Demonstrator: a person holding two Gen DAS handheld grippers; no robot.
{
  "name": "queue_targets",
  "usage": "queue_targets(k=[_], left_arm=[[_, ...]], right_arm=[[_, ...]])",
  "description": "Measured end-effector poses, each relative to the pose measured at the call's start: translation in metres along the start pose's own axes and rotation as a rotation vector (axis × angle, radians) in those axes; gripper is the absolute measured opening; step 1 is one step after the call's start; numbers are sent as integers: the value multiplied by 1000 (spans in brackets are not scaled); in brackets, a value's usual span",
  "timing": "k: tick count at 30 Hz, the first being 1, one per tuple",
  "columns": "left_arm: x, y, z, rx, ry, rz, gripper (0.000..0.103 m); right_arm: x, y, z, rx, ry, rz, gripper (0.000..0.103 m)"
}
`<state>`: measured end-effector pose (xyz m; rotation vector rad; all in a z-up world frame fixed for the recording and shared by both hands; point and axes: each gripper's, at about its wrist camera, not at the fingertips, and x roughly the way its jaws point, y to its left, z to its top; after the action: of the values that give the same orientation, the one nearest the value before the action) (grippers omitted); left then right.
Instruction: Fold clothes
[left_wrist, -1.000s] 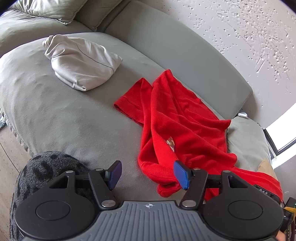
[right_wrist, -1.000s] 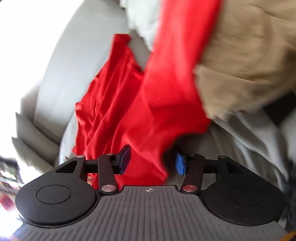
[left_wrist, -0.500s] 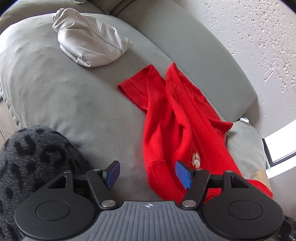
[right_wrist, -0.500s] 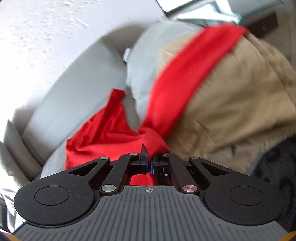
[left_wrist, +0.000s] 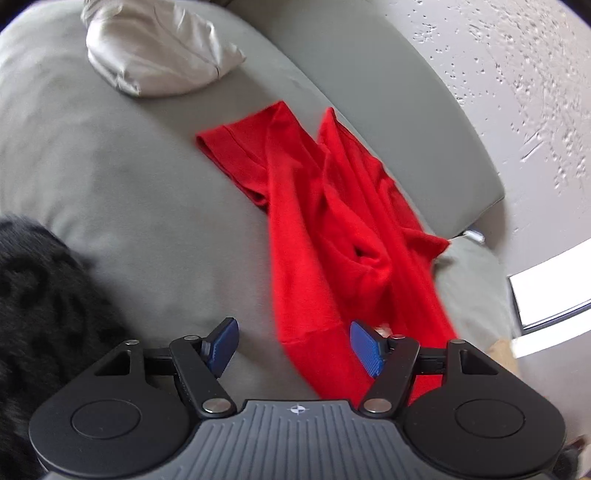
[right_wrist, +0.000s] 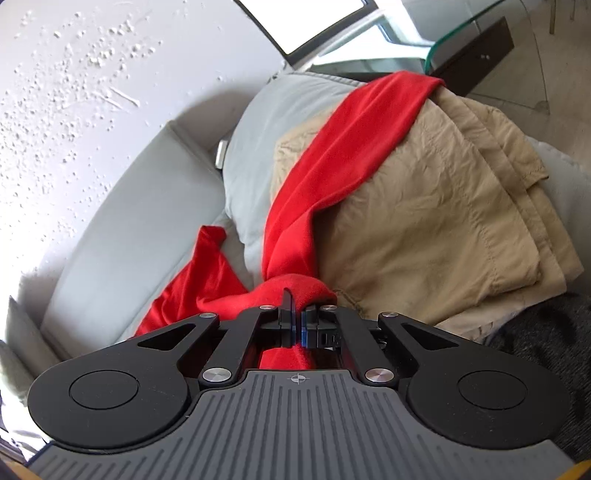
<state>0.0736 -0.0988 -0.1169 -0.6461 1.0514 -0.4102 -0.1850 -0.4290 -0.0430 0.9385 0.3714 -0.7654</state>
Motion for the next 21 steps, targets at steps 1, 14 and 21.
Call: queue_targets(k=[1,14,21], left_arm=[[3,0,1,-19,2,1,64],[32,6,8,-65,0,-24,63],[38,5,7,-65,61,-25,7]], right_arm=[[-2,0,0,4,-3,0,2],[9,-4,4,66,-8,-3,2],[11,-8,2,68,-17,10,2]])
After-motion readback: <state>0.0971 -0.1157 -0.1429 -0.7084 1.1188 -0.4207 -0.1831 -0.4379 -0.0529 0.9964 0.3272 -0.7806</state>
